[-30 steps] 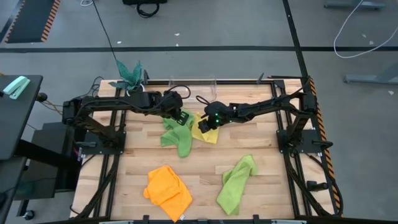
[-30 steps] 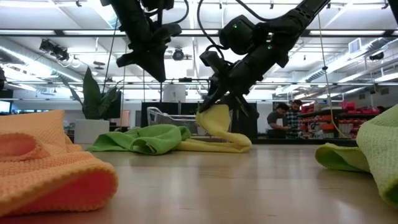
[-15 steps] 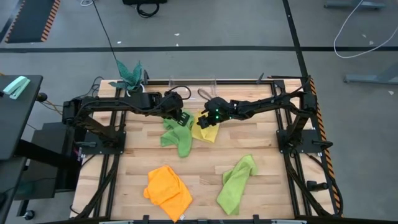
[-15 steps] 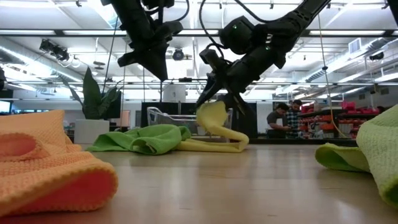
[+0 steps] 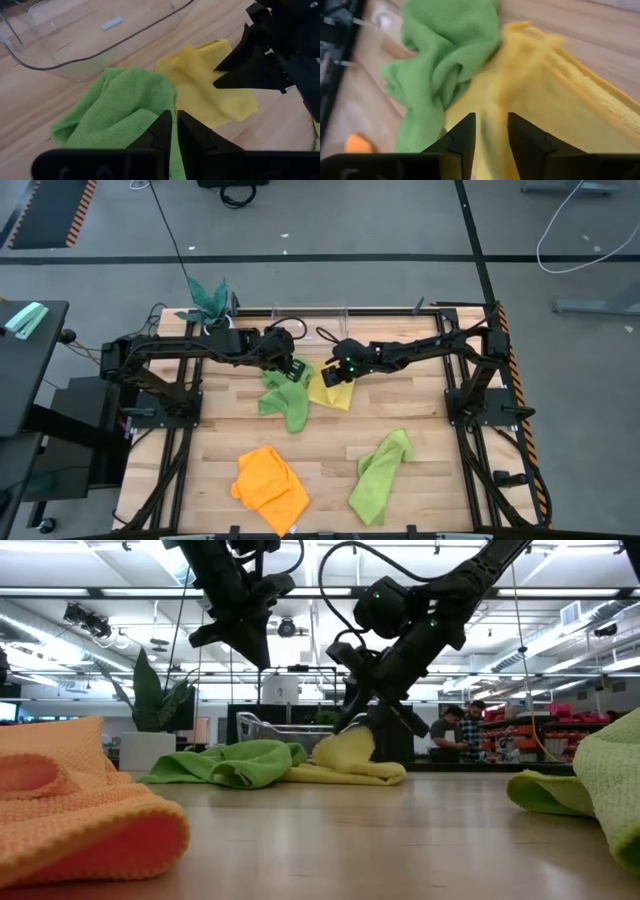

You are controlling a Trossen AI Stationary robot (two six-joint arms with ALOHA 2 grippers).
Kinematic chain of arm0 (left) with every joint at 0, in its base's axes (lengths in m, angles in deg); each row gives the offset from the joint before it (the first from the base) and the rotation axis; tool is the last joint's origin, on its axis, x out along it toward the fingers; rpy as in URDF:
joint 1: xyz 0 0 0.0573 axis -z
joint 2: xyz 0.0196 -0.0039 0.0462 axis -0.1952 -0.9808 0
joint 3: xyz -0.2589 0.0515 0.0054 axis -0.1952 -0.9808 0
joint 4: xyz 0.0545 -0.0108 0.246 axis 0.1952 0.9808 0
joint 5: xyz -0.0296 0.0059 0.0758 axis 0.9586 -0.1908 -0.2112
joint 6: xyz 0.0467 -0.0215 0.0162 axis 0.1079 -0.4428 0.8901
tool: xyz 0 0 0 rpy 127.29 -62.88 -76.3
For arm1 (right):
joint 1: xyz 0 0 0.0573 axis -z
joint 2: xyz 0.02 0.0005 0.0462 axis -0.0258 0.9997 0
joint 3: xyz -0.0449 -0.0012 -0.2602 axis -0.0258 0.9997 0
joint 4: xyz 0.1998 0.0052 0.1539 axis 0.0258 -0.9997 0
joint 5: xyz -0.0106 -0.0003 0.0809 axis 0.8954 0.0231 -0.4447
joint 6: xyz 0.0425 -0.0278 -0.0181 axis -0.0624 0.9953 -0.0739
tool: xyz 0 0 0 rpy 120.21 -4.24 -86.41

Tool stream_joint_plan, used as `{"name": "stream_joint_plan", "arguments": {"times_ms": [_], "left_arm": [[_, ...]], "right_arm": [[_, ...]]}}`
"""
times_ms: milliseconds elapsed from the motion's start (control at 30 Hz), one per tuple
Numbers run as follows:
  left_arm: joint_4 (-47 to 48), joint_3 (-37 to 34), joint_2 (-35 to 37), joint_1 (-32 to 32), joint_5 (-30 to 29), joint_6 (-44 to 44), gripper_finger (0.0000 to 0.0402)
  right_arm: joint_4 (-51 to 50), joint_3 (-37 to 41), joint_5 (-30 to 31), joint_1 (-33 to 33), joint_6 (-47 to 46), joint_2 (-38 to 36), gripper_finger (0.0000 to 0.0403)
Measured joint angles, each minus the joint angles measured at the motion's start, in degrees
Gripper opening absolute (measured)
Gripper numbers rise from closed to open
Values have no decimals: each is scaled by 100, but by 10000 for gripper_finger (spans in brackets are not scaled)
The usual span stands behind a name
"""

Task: Fold microfiber towels
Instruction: Fold the yellow towel

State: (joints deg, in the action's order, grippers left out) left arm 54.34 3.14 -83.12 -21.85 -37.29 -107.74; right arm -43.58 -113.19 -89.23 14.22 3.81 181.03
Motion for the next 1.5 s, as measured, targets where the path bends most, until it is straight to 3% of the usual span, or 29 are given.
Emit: {"name": "stream_joint_plan", "arguments": {"times_ms": [200,500,667,1000,1500], "left_arm": [[-1,0,-2,0,1,-47,34],[55,0,-2,0,1,-120,27],[184,0,-2,2,1,-121,34],[120,0,-2,-11,-1,-86,25],[17,0,-2,-2,-1,-91,34]], "right_arm": [[-304,-305,245,-105,45,0,119],[-2035,-1247,653,-178,649,-9,119],[-2434,-845,443,-211,657,2,119],[-2111,-406,568,-322,436,0,113],[-2140,106,587,-320,353,0,46]]}}
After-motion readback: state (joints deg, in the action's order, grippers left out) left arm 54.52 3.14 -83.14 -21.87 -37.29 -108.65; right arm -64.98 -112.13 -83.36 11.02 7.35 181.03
